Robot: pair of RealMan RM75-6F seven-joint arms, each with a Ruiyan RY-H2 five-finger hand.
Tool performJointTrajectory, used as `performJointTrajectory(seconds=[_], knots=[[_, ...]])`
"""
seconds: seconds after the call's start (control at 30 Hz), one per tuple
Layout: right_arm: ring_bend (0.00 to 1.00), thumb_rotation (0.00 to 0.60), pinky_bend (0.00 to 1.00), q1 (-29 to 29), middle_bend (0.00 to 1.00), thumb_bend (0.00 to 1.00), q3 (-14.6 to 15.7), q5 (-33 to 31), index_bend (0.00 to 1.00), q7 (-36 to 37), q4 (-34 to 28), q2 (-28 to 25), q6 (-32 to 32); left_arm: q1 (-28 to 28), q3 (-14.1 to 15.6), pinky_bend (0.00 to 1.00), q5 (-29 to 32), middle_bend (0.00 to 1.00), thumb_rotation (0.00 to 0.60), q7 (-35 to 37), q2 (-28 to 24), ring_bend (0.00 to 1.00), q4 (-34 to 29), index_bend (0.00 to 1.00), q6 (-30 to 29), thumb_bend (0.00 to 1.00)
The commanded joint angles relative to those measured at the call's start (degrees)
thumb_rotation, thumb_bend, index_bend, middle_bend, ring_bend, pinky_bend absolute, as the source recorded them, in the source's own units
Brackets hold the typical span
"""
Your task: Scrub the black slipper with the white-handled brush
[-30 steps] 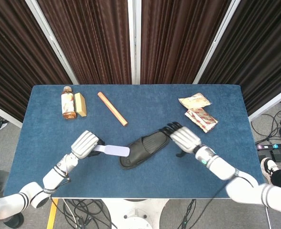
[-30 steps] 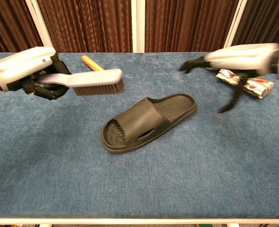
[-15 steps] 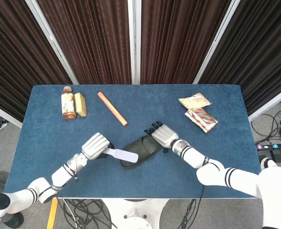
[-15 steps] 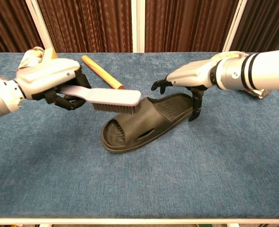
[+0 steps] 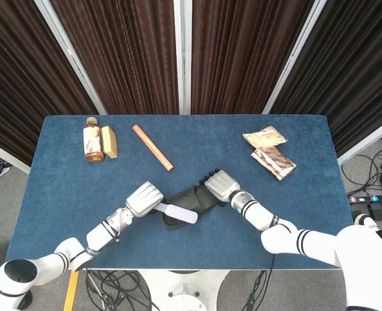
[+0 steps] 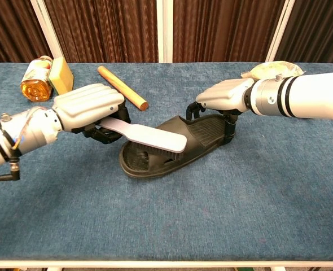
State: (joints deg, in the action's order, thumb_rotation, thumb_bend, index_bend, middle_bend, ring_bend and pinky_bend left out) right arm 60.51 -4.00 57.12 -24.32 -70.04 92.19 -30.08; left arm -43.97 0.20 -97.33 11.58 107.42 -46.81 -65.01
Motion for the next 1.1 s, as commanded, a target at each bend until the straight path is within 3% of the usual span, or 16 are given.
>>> performJointTrajectory(seconds=[0.03,0.37,0.5,0.63,0.8,1.1], knots=[[0.20,0.600,0.23,0.13,0.37,0.19,0.27,0.35,0.36,0.10,0.08,0.00,-0.19,-0.80,-0.54,1.00,1.16,1.00,0.600,-0.57,1.87,1.00,2.94,1.00,1.67,0.70],[0.21,0.600,0.22,0.99,0.39,0.21,1.85,0.32,0.39,-0.81,0.61,0.28,-0.13,0.65,-6.56,1.00,10.44,1.00,0.600,1.98,3.64,1.00,5.64,1.00,4.89,0.70],[0.22,0.600,0.22,1.09,0.39,0.21,1.95,0.32,0.39,-0.59,0.65,0.41,-0.49,2.14,-8.28,1.00,13.77,1.00,0.600,4.52,1.91,1.00,1.31,1.00,6.00,0.70],[0.22,0.600,0.22,1.31,0.39,0.21,2.08,0.48,0.39,-0.62,0.63,0.48,-0.75,3.82,-7.29,1.00,12.93,1.00,0.600,5.89,-1.55,1.00,-6.32,1.00,3.85,0.70],[0.22,0.600,0.22,1.58,0.39,0.21,2.24,0.39,0.39,-0.65,0.41,0.64,-0.84,3.48,-5.59,1.00,11.59,1.00,0.600,-1.39,-4.19,1.00,-14.45,1.00,4.43,0.70],[0.22,0.600,0.22,1.88,0.39,0.21,3.06,-0.50,0.39,-1.88,-0.69,0.29,-1.47,0.48,-10.64,1.00,24.52,1.00,0.600,-21.76,-0.44,1.00,-16.71,1.00,14.03,0.70]])
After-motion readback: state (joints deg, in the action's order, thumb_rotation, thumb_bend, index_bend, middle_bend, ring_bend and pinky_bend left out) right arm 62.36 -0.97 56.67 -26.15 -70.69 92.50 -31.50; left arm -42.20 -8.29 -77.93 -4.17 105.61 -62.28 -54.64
